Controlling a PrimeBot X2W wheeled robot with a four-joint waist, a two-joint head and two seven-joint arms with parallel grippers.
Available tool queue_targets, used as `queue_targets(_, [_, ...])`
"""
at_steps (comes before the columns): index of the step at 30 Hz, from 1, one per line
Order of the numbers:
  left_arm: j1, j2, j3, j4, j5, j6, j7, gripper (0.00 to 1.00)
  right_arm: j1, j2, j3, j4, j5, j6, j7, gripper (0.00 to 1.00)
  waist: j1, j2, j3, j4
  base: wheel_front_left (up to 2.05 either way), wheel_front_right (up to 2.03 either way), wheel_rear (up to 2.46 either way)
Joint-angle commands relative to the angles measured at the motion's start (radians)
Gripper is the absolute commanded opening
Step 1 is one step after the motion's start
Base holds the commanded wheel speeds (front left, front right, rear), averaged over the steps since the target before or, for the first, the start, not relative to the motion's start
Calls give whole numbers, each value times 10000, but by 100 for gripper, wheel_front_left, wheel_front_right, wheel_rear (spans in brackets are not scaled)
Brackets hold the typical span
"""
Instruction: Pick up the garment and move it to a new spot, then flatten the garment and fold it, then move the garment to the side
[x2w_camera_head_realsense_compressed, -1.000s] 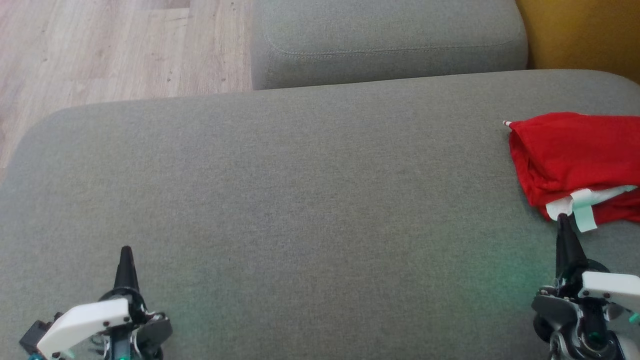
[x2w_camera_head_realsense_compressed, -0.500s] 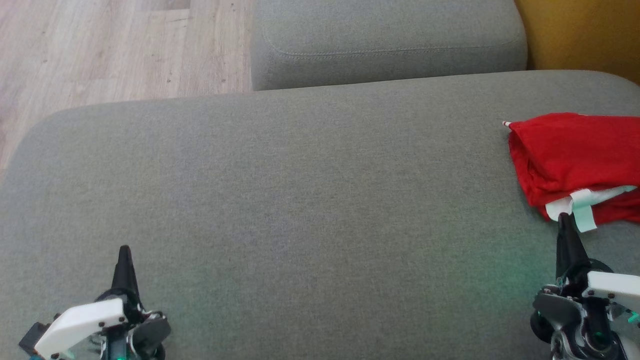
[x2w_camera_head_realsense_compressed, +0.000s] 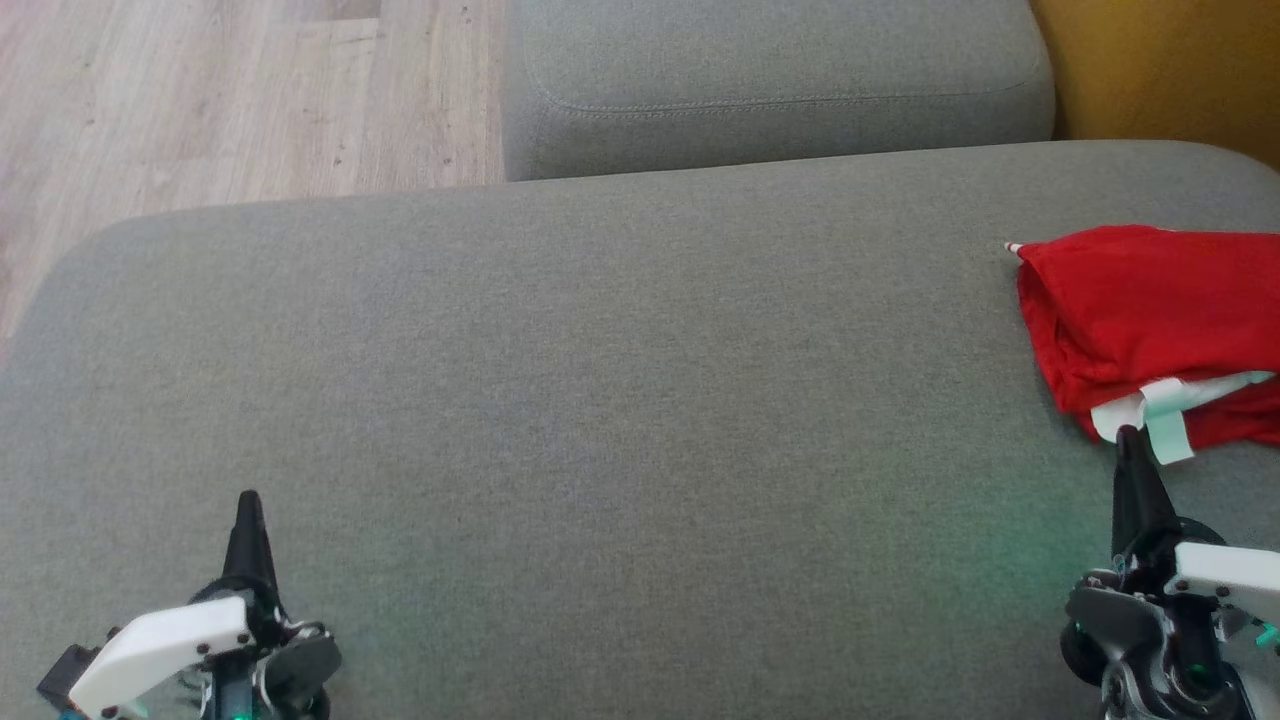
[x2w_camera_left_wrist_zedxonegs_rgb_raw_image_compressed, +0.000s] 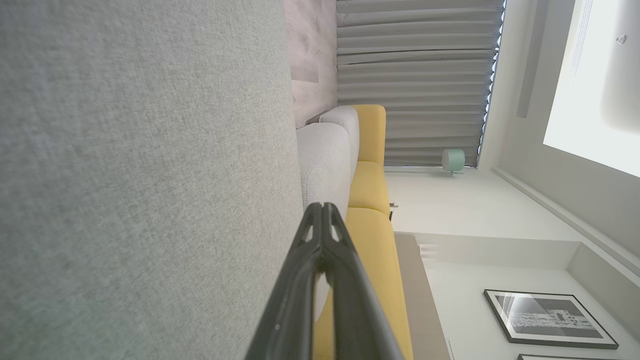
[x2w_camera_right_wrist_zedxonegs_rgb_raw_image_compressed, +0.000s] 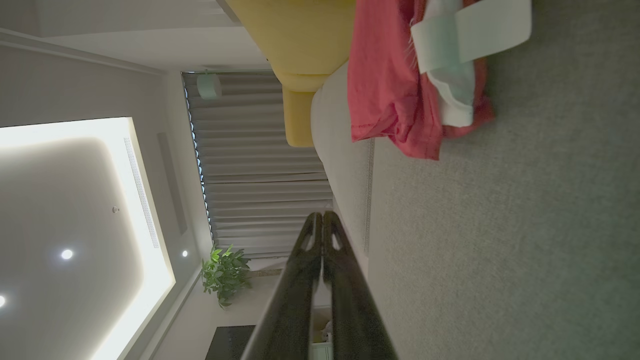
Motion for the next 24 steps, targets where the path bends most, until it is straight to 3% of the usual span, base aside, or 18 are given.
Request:
queue_targets(1, [-524,81,373,-368,-56,-71,32,0,-552,-56,202,-385,71,79,57,0,0,0,0,0,0,0,0])
queue_targets(24, [-524,81,373,-369,-56,-71,32,0,-551,-56,203,-385,71,79,56,0,0,0,0,0,0,0,0])
